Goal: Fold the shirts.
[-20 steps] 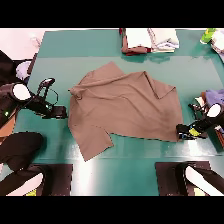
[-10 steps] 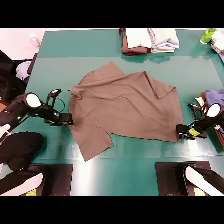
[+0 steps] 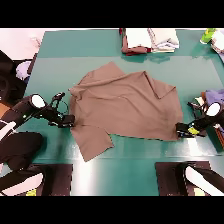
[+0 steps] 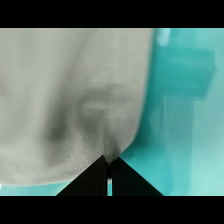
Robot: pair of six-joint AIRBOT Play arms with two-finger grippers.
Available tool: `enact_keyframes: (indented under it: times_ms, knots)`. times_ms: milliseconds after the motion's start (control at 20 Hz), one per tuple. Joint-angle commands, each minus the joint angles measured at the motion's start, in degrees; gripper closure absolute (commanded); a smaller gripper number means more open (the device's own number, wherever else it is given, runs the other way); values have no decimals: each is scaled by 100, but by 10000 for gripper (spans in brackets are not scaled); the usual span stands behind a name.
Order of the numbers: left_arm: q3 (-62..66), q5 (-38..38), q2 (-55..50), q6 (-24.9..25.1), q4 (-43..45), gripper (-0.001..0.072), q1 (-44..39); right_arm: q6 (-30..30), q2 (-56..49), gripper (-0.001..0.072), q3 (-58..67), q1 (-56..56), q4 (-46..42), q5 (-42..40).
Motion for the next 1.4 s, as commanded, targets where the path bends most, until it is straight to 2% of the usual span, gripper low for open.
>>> enact_keyframes:
  times_ms: [0,150,400,650,800,1000,1150,1250,1350]
  knots:
    - [50,-98,157,295,-439,674,7,-94,42,694,581,26,44,361]
    - [697,-149,975,256,-144,675,7,-188,498,694,1521,275,44,525]
    - [3558,-278,2354,243,367,675,7,-188,1517,694,3884,640,35,297]
    - [6664,-278,2627,243,404,674,7,-188,2170,694,6255,485,-26,-173]
    - [7729,-249,2627,197,529,675,7,-197,2286,695,7193,83,-76,-105]
    - [8085,72,2625,2,949,675,7,-295,1829,695,8157,-372,-170,671]
    - [7617,-44,2481,-140,1397,676,7,-297,1178,696,8658,-411,-103,1335]
    - [7097,-291,2221,-212,1513,675,7,-295,809,696,8502,-411,72,1482]
    - [6559,-713,1707,-269,1517,674,7,-297,516,696,7842,-411,348,1486]
